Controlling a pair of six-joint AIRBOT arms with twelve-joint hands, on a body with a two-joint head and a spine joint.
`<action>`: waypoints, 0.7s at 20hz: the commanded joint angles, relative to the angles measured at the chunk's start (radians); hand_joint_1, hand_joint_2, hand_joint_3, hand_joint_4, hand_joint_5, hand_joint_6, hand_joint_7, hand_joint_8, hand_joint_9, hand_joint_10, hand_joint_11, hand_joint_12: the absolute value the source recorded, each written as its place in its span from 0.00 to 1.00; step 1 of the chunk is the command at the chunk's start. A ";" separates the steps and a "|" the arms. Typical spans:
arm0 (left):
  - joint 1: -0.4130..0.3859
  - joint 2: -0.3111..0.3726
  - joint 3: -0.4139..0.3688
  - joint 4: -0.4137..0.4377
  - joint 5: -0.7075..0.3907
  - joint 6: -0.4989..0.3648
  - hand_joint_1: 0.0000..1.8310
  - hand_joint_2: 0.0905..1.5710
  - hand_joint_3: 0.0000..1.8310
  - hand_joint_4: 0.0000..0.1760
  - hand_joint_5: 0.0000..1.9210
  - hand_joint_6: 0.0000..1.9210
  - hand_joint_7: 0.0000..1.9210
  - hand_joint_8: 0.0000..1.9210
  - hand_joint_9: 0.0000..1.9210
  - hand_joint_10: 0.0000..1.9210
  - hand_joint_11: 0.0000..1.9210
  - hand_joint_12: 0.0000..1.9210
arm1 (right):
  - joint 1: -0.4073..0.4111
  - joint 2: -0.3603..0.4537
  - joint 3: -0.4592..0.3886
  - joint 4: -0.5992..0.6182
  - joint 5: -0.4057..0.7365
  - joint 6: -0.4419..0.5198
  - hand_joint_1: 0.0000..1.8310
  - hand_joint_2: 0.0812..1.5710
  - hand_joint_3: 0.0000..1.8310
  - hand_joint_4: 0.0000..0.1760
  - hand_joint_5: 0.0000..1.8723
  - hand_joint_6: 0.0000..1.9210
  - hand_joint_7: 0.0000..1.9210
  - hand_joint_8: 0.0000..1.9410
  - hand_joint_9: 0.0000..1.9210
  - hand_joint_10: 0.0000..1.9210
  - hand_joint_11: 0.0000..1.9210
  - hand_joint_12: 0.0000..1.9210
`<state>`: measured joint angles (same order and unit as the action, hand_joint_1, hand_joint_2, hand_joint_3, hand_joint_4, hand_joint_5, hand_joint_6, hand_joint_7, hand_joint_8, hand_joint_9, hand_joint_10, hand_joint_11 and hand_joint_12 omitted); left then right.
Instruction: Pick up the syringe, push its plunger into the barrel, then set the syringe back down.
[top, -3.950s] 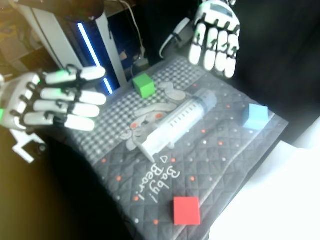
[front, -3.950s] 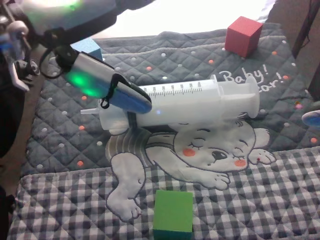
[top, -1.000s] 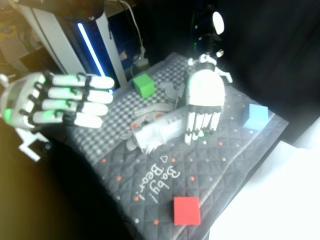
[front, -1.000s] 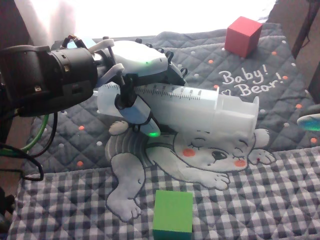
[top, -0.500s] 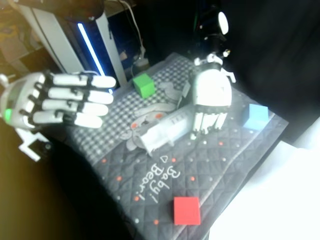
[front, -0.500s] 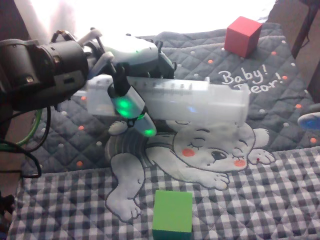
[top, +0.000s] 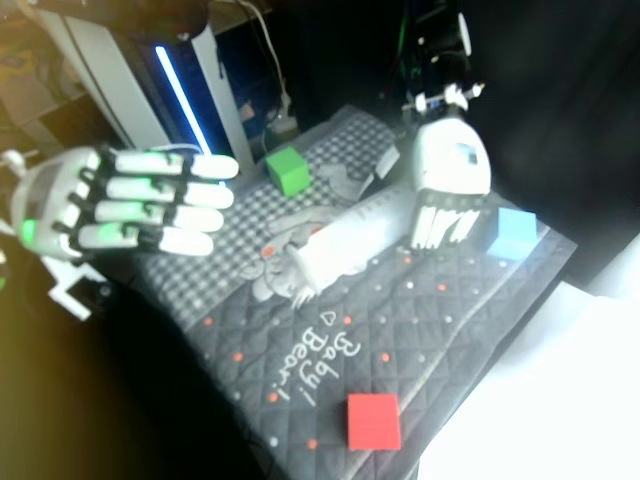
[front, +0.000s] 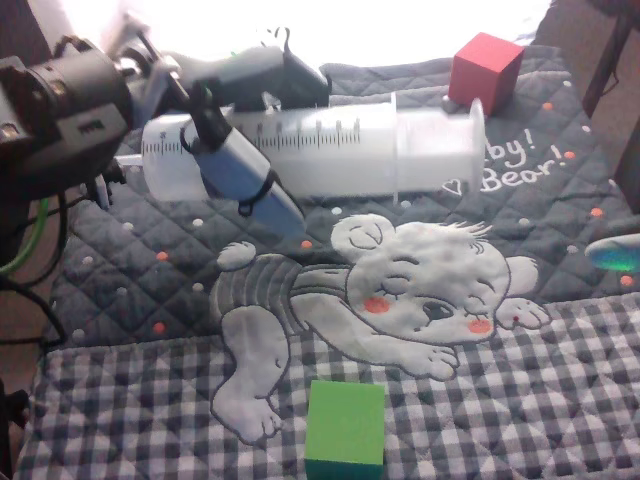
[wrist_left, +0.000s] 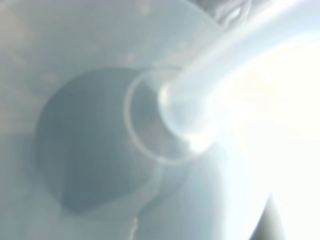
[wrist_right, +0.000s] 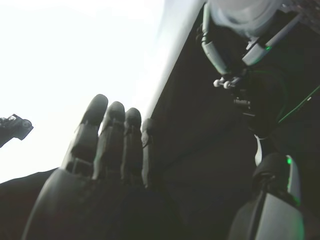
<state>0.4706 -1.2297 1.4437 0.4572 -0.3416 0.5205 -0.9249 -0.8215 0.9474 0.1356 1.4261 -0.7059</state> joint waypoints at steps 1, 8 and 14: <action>-0.015 0.010 0.002 -0.039 -0.137 -0.012 0.66 0.45 0.60 0.00 0.42 0.76 0.45 1.00 0.75 1.00 0.76 1.00 | 0.014 -0.001 0.003 0.007 0.125 0.009 0.32 0.42 0.01 0.06 0.11 0.00 0.10 0.00 0.09 0.00 0.00 0.27; -0.025 0.042 -0.002 -0.053 -0.232 -0.090 0.66 0.47 0.58 0.00 0.40 0.76 0.45 1.00 0.68 0.98 0.60 1.00 | 0.014 -0.055 0.028 0.037 0.128 0.040 0.12 0.53 0.00 0.00 0.09 0.00 0.11 0.00 0.11 0.00 0.03 0.26; -0.059 0.063 -0.026 -0.037 -0.254 -0.090 0.66 0.48 0.55 0.00 0.41 0.75 0.42 1.00 0.71 1.00 0.63 1.00 | 0.014 -0.102 0.044 0.049 0.128 0.059 0.06 0.54 0.00 0.00 0.09 0.00 0.10 0.00 0.09 0.00 0.00 0.24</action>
<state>0.4297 -1.1690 1.4197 0.4530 -0.4690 0.4446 -0.9230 -0.9306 0.9859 0.1825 1.4307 -0.6544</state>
